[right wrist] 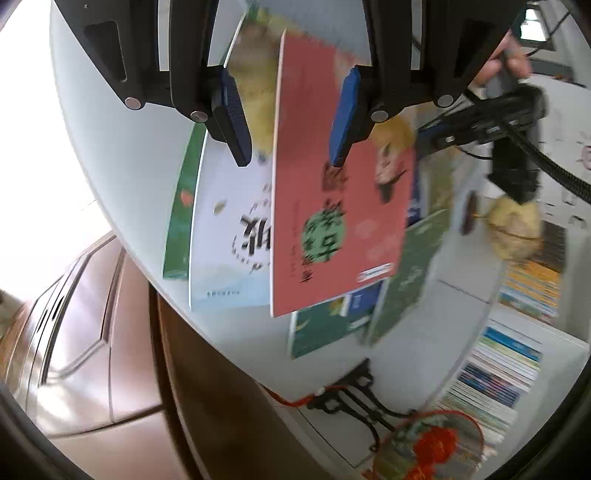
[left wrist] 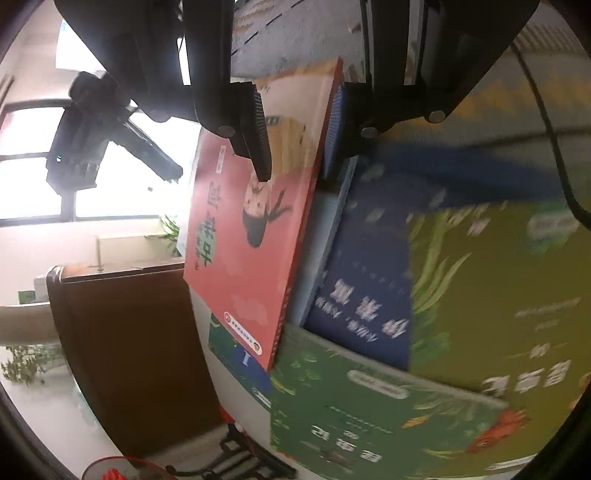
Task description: Organize books
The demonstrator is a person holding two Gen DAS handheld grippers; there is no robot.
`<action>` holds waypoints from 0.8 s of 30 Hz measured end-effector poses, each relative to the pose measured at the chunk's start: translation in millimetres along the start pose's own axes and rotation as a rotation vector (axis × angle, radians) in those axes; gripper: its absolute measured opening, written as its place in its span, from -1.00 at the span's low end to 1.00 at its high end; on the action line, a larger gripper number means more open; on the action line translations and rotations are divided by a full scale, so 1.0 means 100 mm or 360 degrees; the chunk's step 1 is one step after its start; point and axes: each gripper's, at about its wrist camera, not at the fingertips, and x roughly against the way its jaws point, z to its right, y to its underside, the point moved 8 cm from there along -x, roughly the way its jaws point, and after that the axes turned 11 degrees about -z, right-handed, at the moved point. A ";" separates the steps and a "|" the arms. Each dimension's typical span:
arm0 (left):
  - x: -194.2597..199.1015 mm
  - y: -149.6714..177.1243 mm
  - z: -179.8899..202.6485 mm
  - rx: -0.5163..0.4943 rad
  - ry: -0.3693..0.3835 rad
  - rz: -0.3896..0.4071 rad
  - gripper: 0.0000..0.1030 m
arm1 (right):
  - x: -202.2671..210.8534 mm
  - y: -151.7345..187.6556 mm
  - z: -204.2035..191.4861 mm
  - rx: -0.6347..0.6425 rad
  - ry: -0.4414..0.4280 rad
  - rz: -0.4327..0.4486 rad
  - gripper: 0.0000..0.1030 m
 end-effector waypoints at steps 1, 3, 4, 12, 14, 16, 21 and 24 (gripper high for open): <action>0.00 -0.01 -0.05 0.0000 0.0015 -0.0012 -0.52 | -0.02 -0.03 -0.01 0.0016 0.0036 0.0004 -0.17; 0.01 -0.03 -0.05 0.0007 0.0023 -0.0013 -0.52 | -0.09 -0.05 -0.04 0.0049 0.0098 0.0008 -0.17; 0.01 -0.08 -0.03 0.0007 0.0015 0.0005 -0.51 | -0.13 -0.05 -0.05 0.0048 0.0099 0.0004 -0.17; -0.07 -0.10 0.23 -0.0061 0.0043 0.0026 -0.49 | -0.20 -0.02 0.02 -0.0032 -0.0002 -0.0009 -0.13; 0.01 -0.07 0.40 -0.0100 0.0176 0.0042 -0.49 | -0.20 -0.01 0.03 -0.0038 0.0012 -0.0006 -0.13; 0.10 0.00 0.59 -0.0158 0.0372 0.0068 -0.49 | -0.20 0.02 0.03 -0.0043 -0.0027 -0.0015 -0.13; -0.18 0.00 0.67 -0.0151 0.0195 0.0130 -0.67 | -0.26 0.13 -0.07 -0.0057 -0.0242 -0.0077 -0.13; -0.30 0.00 0.56 -0.0055 0.0095 0.0131 -0.88 | -0.23 0.20 -0.16 -0.0032 -0.0236 -0.0069 -0.12</action>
